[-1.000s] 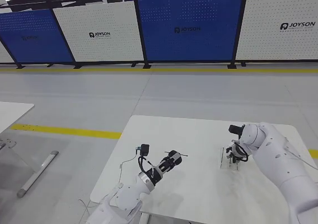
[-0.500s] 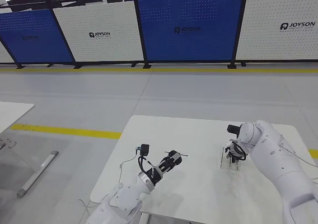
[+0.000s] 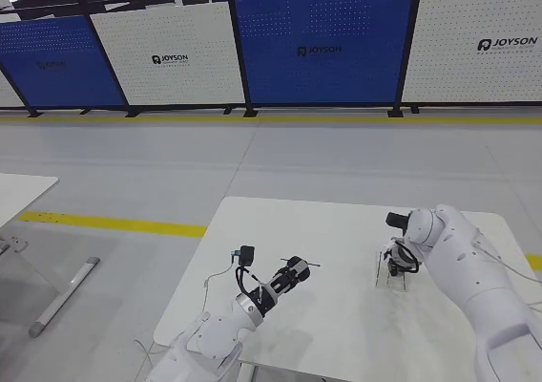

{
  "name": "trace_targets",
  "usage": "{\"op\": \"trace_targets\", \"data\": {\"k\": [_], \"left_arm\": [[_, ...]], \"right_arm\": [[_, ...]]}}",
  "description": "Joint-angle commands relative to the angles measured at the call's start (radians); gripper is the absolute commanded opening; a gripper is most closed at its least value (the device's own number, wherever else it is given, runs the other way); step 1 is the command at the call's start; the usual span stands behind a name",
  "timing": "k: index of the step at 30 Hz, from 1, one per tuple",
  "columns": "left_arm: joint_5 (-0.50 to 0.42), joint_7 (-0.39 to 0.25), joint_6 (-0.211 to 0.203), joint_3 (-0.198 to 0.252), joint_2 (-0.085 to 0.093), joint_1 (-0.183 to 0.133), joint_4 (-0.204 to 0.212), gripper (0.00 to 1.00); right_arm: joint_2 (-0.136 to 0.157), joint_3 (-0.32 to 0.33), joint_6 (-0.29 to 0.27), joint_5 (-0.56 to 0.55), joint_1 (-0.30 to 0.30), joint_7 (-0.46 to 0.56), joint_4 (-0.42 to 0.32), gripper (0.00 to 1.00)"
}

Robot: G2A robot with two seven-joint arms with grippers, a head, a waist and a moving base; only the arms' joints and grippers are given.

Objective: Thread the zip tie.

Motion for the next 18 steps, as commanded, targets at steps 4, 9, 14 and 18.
{"op": "trace_targets", "data": {"k": [4, 9, 14, 18], "left_arm": [[0.000, 0.000, 0.000, 0.000, 0.000, 0.000, 0.000, 0.00], [0.000, 0.000, 0.000, 0.000, 0.000, 0.000, 0.000, 0.00], [0.000, 0.000, 0.000, 0.000, 0.000, 0.000, 0.000, 0.00], [0.000, 0.000, 0.000, 0.000, 0.000, 0.000, 0.000, 0.00]], "right_arm": [[0.000, 0.008, -0.028, 0.004, 0.005, 0.000, 0.009, 0.00], [0.004, 0.016, -0.043, 0.003, 0.010, -0.010, 0.008, 0.00], [0.010, 0.029, -0.054, 0.007, 0.011, -0.019, 0.007, 0.00], [0.020, 0.044, -0.076, 0.020, 0.010, -0.027, 0.005, 0.00]]}}
